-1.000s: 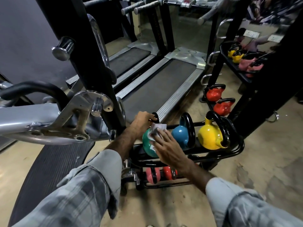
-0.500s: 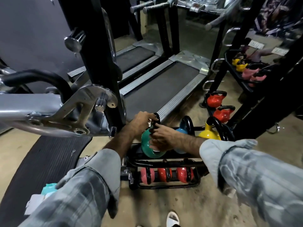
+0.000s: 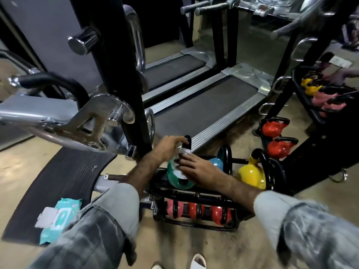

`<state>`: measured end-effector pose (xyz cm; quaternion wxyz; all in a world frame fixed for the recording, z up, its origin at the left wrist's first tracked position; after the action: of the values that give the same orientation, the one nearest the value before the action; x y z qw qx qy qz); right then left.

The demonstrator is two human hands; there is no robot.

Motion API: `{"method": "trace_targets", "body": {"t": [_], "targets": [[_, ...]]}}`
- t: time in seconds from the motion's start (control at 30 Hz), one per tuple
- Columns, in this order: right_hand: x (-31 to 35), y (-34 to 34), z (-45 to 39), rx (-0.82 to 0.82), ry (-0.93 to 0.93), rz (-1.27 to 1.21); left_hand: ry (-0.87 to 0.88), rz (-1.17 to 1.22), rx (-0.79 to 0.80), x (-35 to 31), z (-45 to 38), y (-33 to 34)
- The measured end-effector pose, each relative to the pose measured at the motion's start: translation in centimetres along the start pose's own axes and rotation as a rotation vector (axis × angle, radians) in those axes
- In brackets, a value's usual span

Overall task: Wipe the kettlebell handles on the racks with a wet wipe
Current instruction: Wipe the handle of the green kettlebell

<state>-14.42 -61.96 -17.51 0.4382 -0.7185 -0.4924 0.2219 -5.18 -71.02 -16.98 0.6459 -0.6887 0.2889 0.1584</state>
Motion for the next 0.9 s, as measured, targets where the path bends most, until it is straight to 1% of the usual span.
{"method": "trace_targets", "body": {"t": [0.07,0.13,0.2,0.23,0.27,0.33,0.37,0.4,0.43,0.47,0.5,0.57,0.63,0.7,0.8,0.87,0.9], "targets": [[0.2,0.2,2.7,-0.041,0.181,-0.103,-0.112,0.219,-0.056,0.5,1.1,0.6],[0.2,1.1,3.7,-0.098,0.408,-0.200,-0.231,0.412,-0.177,0.9,2.7,0.7],[-0.5,1.9,3.4,-0.246,0.737,-0.380,-0.327,0.504,-0.332,1.6,4.4,0.6],[-0.9,2.0,3.0,-0.314,0.893,-0.440,-0.349,0.510,-0.384,1.8,5.3,0.7],[-1.5,1.9,2.5,-0.365,1.017,-0.448,-0.349,0.506,-0.414,1.9,5.9,0.9],[-3.5,2.2,1.9,-0.349,1.247,-0.436,-0.344,0.487,-0.418,2.0,6.9,1.5],[-4.9,2.7,1.9,-0.341,1.389,-0.514,-0.352,0.482,-0.402,2.1,7.2,1.7],[-6.1,3.4,1.6,-0.379,1.511,-0.668,-0.358,0.482,-0.384,2.2,7.3,1.9],[-7.1,4.0,1.3,-0.426,1.590,-0.833,-0.364,0.487,-0.367,2.1,7.3,2.1],[-7.7,4.3,1.2,-0.474,1.633,-0.950,-0.360,0.475,-0.362,2.0,7.1,2.0],[-8.0,4.6,1.6,-0.477,1.660,-0.989,-0.339,0.433,-0.364,1.7,6.9,1.7],[-7.3,5.2,3.3,-0.414,1.675,-0.937,-0.281,0.339,-0.364,0.8,6.2,1.0],[-6.1,5.9,5.0,-0.378,1.670,-0.918,-0.258,0.329,-0.333,0.2,5.7,0.6],[-6.0,5.8,5.0,-0.388,1.673,-0.960,-0.245,0.314,-0.286,0.0,5.2,0.3],[-8.4,5.0,2.4,-0.484,1.719,-1.064,-0.269,0.338,-0.199,0.0,4.7,0.3],[-9.5,4.5,1.4,-0.498,1.767,-1.079,-0.299,0.339,-0.180,-0.4,4.5,-0.1],[-9.6,4.4,1.6,-0.465,1.773,-1.036,-0.308,0.304,-0.185,-0.5,4.3,-0.3]]}}
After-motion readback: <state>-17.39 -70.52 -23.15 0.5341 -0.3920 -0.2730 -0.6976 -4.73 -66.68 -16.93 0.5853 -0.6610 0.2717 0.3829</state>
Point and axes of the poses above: each hand's wrist, its own z-axis away from the middle knuckle, its own y-axis out of the palm, x = y × z, the point moved 9 cm from there along -z, towards the middle knuckle, and after that the axes turned 11 degrees about -x, right-handed, at the moved point
